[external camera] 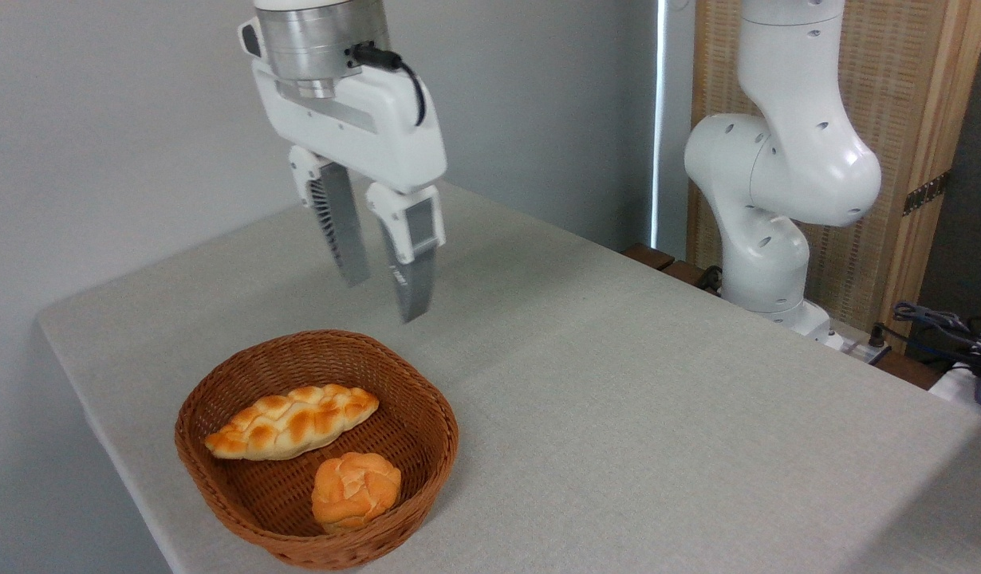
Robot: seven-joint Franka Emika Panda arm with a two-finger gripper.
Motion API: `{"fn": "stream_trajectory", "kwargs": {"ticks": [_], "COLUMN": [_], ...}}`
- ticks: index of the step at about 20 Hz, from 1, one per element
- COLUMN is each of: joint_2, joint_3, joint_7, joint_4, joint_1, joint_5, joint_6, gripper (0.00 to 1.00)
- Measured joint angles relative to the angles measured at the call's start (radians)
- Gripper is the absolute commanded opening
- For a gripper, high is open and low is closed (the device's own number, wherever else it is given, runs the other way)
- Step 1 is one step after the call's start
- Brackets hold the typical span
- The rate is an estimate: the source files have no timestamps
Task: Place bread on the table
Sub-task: 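Lower the open gripper down onto the braided bread roll in the basket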
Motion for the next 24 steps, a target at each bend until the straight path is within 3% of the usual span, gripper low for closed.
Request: {"fn": "stream_trajectory", "kwargs": {"ticks": [5,12,24], "joint_2": [0.063,0.145,0.173], "joint_3": [-0.074,-0.126,-0.146], "joint_7": [-0.003,-0.002,-0.001], "joint_4": [-0.008,-0.016,-0.094], "joint_1": [-0.012,-0.035,-0.055], "joint_5": [0.000,0.000,0.000], "joint_6": [0.143,0.151,0.188], "gripper": [1.00,1.00,1.00]}}
